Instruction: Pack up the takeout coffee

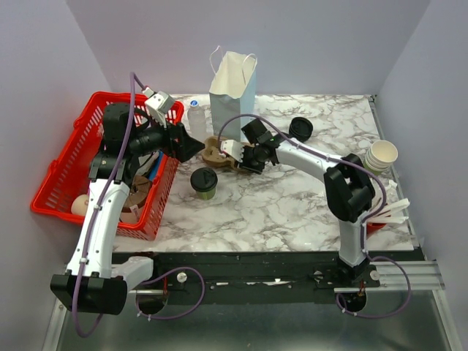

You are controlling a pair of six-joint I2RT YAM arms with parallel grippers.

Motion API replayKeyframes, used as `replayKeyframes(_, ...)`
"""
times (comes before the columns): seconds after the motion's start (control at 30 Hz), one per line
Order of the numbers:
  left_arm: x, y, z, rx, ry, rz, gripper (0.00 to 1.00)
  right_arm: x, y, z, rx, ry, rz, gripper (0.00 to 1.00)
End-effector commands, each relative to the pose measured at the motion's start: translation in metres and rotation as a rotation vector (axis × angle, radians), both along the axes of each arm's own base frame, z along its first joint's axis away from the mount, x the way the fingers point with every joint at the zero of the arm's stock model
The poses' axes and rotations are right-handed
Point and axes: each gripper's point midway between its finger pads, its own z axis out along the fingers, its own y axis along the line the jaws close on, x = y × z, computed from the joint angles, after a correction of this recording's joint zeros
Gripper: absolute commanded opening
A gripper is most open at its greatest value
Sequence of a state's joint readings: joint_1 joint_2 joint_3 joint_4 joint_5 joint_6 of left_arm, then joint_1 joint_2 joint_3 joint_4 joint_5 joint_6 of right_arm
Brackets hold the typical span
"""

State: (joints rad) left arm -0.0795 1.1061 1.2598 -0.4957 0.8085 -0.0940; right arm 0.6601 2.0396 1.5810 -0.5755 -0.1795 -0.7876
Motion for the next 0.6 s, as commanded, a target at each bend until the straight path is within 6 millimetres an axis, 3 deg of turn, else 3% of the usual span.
replayKeyframes(0.0,-0.009,0.0,0.013,-0.012,-0.057,-0.019,0.98,-0.034,-0.037,0.005,-0.067,0.038,-0.052,0.39)
replayKeyframes(0.2,-0.01,-0.003,0.016,-0.021,-0.079,-0.038,0.98,-0.086,-0.072,0.015,-0.084,0.081,-0.031,0.36)
replayKeyframes(0.3,-0.012,-0.003,0.016,-0.017,-0.087,-0.046,0.98,-0.12,-0.09,0.004,-0.121,0.124,0.034,0.34)
replayKeyframes(0.43,-0.019,-0.001,0.02,-0.001,-0.119,-0.045,0.98,-0.16,-0.097,-0.009,-0.132,0.193,0.128,0.31)
replayKeyframes(0.57,-0.03,0.001,0.028,-0.008,-0.143,-0.037,0.98,-0.195,-0.092,-0.025,-0.18,0.229,0.233,0.28)
